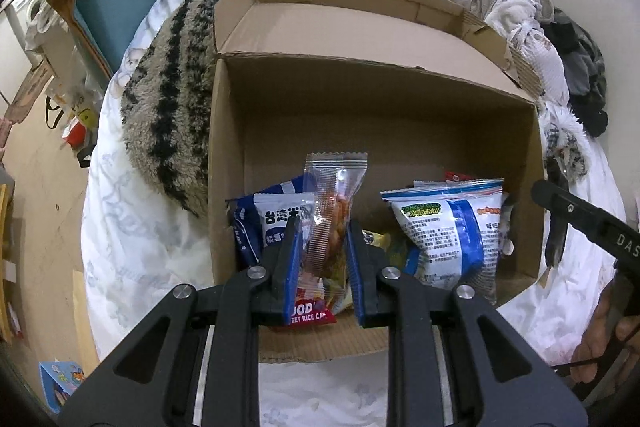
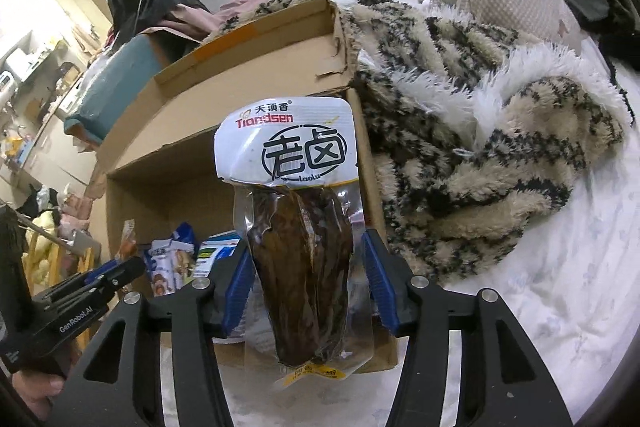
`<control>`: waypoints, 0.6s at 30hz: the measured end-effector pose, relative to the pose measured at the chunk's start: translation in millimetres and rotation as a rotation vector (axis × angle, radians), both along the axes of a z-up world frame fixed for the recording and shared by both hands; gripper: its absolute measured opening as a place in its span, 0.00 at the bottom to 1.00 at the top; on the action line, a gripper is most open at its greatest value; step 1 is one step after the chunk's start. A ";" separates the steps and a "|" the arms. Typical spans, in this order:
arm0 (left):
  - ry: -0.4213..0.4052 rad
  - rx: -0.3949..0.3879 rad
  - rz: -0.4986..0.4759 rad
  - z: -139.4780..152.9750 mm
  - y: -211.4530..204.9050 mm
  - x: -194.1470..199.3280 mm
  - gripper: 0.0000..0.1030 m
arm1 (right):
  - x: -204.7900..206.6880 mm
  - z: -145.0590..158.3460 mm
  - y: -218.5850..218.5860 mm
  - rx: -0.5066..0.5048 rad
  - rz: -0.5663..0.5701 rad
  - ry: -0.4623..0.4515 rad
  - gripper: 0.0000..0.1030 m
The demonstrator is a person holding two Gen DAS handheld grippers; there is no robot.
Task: Organize snacks
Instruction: 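Carry the clear packet and sausage packet over the box, then open the left tool to drop the clear packet while the right tool drops the sausage packet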
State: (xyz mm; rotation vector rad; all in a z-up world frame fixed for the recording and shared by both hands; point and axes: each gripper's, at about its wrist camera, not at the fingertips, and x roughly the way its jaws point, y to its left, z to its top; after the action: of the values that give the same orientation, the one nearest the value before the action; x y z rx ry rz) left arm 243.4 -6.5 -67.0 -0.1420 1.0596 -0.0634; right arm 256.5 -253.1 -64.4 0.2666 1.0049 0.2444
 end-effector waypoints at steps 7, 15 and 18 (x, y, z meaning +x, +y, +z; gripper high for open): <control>-0.016 0.007 -0.023 0.1 -4.6 -0.4 0.19 | 1.5 0.0 -1.5 -0.019 -0.012 0.007 0.59; -0.025 0.009 -0.031 1.9 -7.0 -1.6 0.19 | 2.2 1.1 -3.4 0.032 -0.008 0.010 0.64; -0.028 0.004 -0.035 3.0 -6.6 -2.5 0.31 | 2.2 3.4 -4.6 0.060 -0.009 0.006 0.69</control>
State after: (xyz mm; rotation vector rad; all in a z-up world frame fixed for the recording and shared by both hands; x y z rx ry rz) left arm 240.9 -13.0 -64.0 -0.1183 1.0343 -0.0948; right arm 258.7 -257.7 -61.0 0.3268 1.0026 0.2661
